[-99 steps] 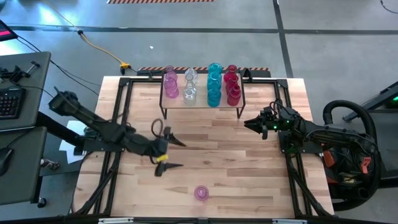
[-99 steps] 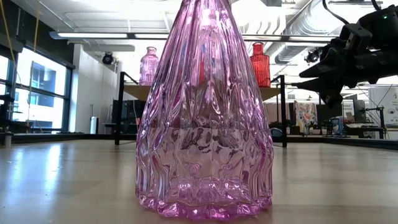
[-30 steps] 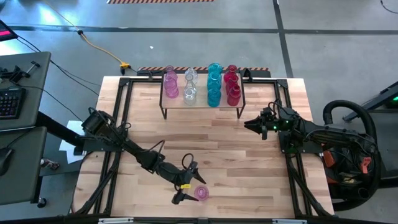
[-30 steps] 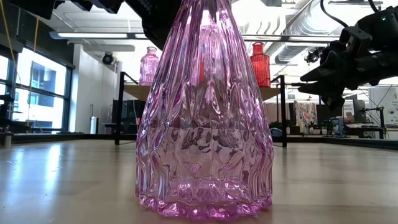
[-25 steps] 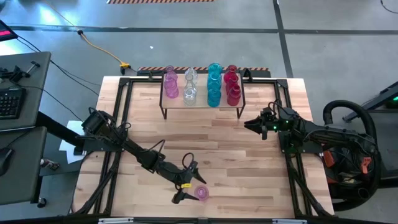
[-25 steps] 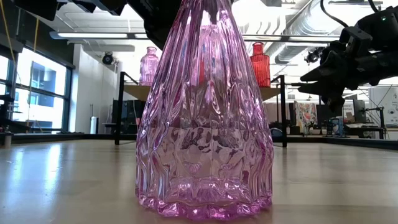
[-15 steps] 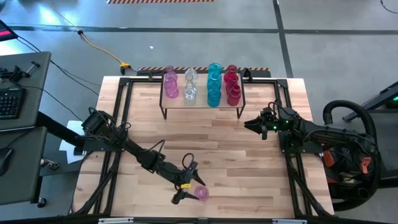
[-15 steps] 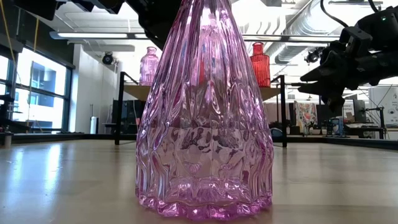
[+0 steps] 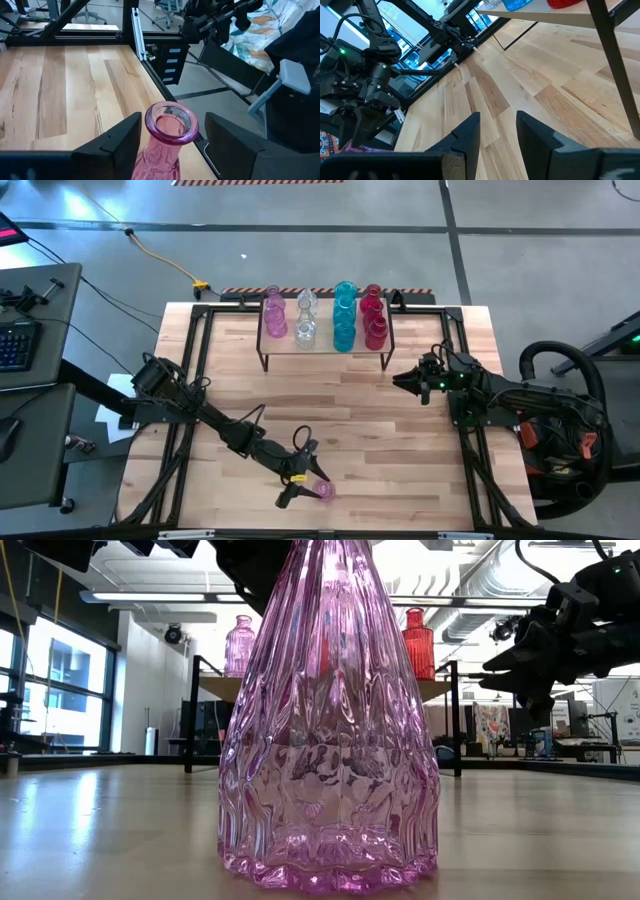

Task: Sort vases onto shelf
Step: Put the light violet vase on the shelf aligned with the other light violet vases

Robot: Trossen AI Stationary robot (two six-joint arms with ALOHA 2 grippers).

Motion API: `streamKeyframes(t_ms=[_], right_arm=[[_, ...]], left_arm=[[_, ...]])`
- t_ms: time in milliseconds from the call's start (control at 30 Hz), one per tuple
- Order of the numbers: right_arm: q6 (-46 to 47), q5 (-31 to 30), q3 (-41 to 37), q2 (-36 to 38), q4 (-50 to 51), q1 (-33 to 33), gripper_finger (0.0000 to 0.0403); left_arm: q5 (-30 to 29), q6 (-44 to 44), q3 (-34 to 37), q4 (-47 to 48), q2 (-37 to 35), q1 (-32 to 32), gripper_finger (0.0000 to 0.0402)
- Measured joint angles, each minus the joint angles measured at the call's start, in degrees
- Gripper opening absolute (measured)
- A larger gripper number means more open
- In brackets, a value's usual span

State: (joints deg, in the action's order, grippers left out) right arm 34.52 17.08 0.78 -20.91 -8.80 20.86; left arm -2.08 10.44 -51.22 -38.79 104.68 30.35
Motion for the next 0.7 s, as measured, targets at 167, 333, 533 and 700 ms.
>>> streamKeyframes(t_ms=[167,333,533,700], right_arm=[[0.0,0.0,0.0,0.0,0.0,0.0,0.0108],[0.0,0.0,0.0,0.0,0.0,0.0,0.0108],[0.0,0.0,0.0,0.0,0.0,0.0,0.0108],[0.0,0.0,0.0,0.0,0.0,0.0,0.0108]], left_arm=[[0.6,0.5,0.0,0.1,0.0,0.0,0.0187],[0.6,0.5,0.0,0.2,0.0,0.0,0.0162],[1.4,1.1,0.0,0.2,0.0,0.0,0.0141],[1.4,1.5,0.0,0.2,0.0,0.0,0.0138]])
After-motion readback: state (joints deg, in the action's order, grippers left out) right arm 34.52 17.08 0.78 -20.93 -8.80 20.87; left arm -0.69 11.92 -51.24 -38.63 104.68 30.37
